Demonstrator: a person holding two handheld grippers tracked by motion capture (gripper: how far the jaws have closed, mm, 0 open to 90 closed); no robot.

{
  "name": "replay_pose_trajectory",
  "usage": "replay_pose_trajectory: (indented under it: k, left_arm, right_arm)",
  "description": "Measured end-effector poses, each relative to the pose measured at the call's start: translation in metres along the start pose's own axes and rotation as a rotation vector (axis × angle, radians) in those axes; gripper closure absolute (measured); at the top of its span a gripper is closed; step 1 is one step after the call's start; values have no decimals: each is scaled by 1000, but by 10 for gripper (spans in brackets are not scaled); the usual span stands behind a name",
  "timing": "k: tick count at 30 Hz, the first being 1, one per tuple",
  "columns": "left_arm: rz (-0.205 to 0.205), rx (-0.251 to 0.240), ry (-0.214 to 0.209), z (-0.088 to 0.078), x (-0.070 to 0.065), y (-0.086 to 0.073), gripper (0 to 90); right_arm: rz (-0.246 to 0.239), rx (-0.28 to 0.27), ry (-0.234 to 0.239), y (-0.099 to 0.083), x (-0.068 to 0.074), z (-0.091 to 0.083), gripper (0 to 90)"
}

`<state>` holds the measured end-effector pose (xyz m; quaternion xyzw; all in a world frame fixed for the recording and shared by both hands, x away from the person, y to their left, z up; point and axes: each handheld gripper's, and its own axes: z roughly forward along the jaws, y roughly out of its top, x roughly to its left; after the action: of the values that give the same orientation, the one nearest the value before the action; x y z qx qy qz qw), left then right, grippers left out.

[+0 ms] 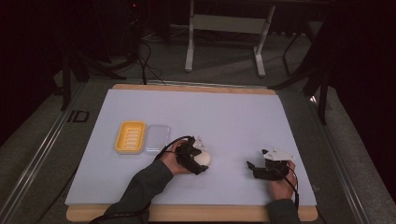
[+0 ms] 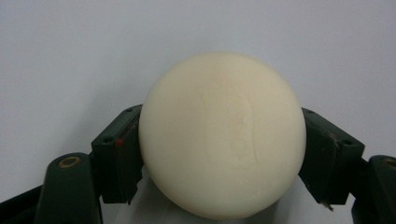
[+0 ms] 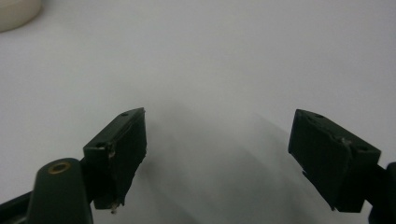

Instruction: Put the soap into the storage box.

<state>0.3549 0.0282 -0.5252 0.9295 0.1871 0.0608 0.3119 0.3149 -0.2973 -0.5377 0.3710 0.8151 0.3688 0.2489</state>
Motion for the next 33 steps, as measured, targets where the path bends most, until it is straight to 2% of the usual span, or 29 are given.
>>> replay_pose_trajectory:
  k: [8,18,24,27,33]
  left_arm:
    - [-9,30,30,-6,3,-4,252]
    - [-23,130,63,-22,15,-11,252]
    - [-22,191,52,-29,21,-14,252]
    - [-22,217,33,-31,25,-14,251]
    - [18,280,22,-31,26,-5,249]
  right_arm:
    - [0,0,0,0,0,0,189]
    - [0,0,1,0,0,0,189]
    - [1,0,1,0,0,0,189]
    - [1,0,0,0,0,0,189]
    - [-1,2,-1,0,0,0,189]
